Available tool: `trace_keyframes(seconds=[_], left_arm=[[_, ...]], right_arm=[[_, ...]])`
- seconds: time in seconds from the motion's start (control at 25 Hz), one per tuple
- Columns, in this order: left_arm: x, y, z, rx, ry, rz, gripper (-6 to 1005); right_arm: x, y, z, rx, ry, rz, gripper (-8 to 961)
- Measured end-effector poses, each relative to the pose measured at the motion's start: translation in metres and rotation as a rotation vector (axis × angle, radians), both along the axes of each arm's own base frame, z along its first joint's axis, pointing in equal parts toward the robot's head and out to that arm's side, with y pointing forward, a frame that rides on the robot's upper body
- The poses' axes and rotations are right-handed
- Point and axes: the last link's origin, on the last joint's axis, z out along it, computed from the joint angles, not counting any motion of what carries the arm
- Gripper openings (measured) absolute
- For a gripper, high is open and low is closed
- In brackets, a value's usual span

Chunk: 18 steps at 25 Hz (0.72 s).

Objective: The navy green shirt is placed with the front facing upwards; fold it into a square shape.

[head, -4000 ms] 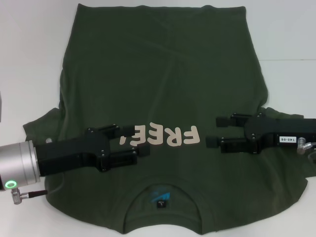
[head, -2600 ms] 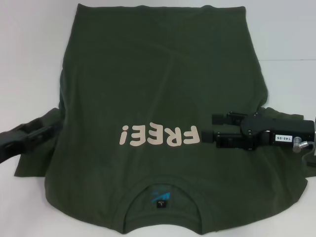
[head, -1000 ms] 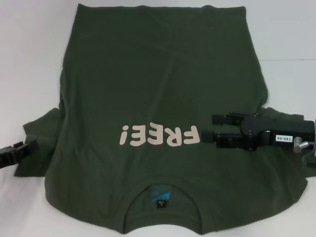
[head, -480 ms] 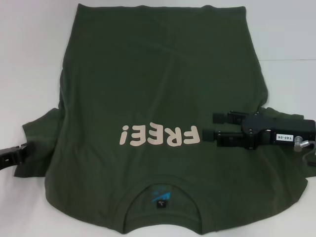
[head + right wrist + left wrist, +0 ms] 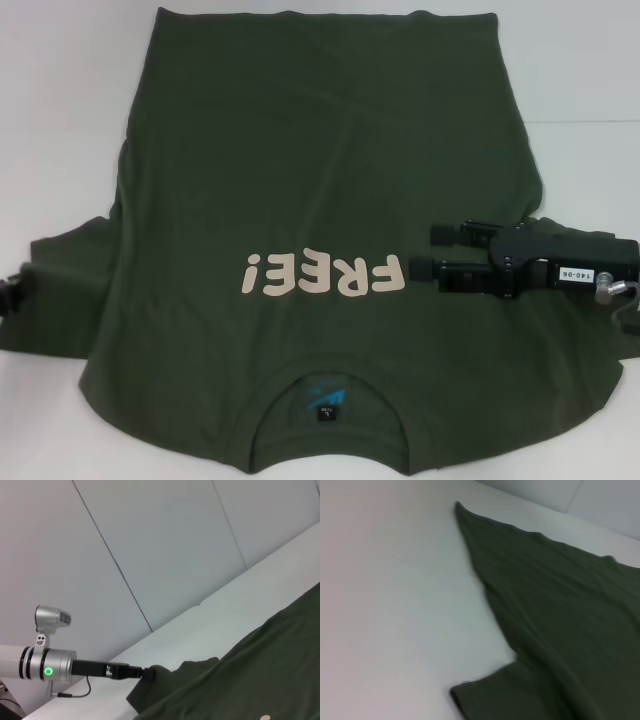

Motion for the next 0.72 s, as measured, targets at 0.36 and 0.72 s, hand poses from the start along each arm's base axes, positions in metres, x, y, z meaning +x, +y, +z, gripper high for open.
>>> trace_keyframes(seconds=[0.36,0.72], left_arm=[[-0.004,0.019,0.024,0.052,0.11,0.03,1],[0.004,0.035,0.035,0.075,0.146,0.003,0]], right_arm=[[0.001,-0.001,0.0,0.0,0.006,-0.005,882],[0.0,-0.001,0.0,0.001,0.013,-0.006,884]])
